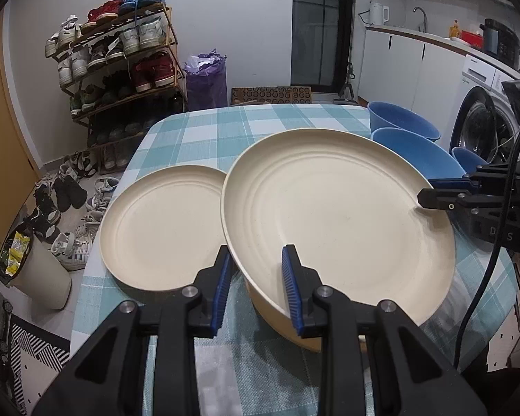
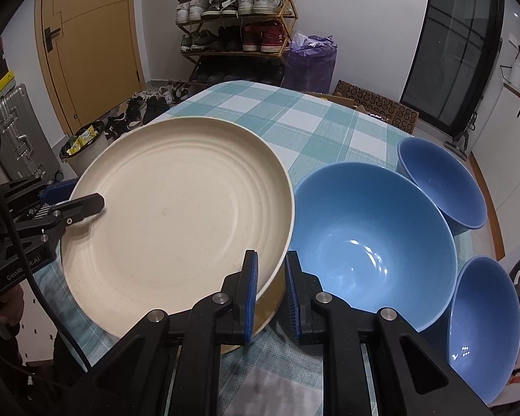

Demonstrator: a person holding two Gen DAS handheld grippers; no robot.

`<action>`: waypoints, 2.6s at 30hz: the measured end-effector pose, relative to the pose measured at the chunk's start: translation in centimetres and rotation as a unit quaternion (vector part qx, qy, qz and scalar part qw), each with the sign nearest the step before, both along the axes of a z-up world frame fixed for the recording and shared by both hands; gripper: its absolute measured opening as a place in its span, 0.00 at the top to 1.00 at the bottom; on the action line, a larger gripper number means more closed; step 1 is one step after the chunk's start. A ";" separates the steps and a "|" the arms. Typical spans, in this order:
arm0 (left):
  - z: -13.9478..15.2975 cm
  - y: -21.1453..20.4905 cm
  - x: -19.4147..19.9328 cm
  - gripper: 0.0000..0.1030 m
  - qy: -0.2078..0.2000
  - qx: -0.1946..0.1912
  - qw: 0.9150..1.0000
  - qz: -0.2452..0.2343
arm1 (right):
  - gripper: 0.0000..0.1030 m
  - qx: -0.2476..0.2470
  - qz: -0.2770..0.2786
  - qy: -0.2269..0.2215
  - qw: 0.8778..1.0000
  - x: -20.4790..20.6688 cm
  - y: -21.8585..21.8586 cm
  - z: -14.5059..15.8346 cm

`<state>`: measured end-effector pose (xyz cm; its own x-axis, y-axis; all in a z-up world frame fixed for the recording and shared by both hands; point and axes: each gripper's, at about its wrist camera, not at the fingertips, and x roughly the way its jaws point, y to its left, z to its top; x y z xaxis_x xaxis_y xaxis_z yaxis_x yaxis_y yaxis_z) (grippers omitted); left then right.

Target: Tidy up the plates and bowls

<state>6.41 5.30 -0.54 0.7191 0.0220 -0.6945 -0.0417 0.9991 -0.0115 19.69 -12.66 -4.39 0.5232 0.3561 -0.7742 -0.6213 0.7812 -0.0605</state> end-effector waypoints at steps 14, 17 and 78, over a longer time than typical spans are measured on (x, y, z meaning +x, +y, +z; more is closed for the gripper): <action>-1.2 0.1 -0.4 0.74 0.011 0.001 1.000 0.001 | 0.84 -0.003 0.000 0.006 1.000 -0.3 0.3 -2.3; -1.5 0.2 -0.3 0.74 0.013 0.000 1.000 0.000 | 0.84 -0.006 0.000 0.012 1.000 -0.3 0.4 -2.9; -5.2 -2.1 1.4 0.63 0.050 0.042 0.998 -0.017 | 0.84 -0.040 -0.024 0.024 0.999 -0.7 -0.5 -5.9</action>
<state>7.77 3.17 -5.75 0.6481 0.0601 -0.7592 -0.0055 0.9972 0.0742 19.01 -13.11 -10.29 0.4989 0.2681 -0.8241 -0.5874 0.8038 -0.0941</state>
